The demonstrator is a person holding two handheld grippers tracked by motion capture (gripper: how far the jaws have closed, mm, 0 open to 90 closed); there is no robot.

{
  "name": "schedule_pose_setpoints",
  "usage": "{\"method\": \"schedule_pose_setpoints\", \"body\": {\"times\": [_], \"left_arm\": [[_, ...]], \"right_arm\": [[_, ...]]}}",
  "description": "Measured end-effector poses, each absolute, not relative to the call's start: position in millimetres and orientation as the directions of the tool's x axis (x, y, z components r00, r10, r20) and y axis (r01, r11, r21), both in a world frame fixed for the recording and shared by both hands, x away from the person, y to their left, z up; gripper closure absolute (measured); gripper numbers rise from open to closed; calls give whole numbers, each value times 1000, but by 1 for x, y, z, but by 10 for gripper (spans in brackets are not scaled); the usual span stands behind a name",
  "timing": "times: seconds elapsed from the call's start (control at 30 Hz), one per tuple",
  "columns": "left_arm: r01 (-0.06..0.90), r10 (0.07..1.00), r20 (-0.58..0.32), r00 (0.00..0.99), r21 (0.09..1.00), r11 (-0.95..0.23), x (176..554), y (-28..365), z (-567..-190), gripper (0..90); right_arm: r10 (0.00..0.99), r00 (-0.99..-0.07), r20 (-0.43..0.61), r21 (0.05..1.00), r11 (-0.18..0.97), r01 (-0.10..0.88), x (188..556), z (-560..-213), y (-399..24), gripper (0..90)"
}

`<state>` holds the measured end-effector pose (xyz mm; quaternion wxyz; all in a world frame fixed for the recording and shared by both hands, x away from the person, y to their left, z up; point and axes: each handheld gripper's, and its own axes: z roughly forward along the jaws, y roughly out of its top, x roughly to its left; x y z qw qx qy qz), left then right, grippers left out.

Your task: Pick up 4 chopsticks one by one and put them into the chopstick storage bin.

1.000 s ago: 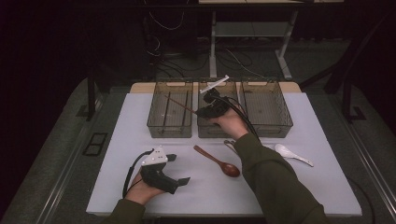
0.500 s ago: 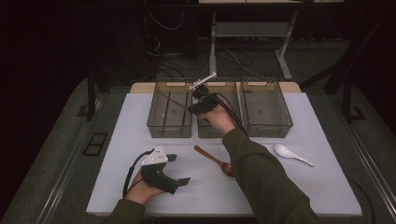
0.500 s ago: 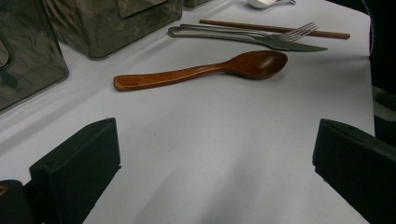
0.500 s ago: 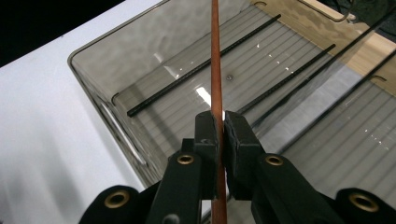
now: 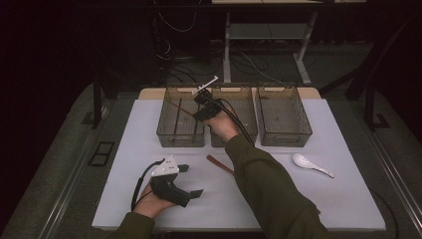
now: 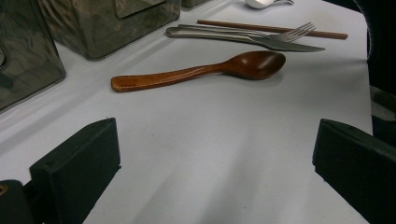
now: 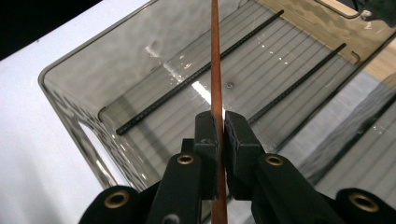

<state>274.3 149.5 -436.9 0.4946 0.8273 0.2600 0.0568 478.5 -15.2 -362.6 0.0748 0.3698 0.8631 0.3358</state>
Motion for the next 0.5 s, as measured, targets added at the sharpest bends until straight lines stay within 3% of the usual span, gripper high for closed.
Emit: {"method": "schedule_pose_setpoints", "body": {"times": [0.13,0.5], "left_arm": [[373,485,-164,859,848,-375,274,150,-437,0],[373,484,-164,860,848,-375,274,149,-437,0]], "right_arm": [[690,-714,117,631,504,590,481,-363,-10,832],[678,-725,117,644,505,576,480,-361,-11,655]]}}
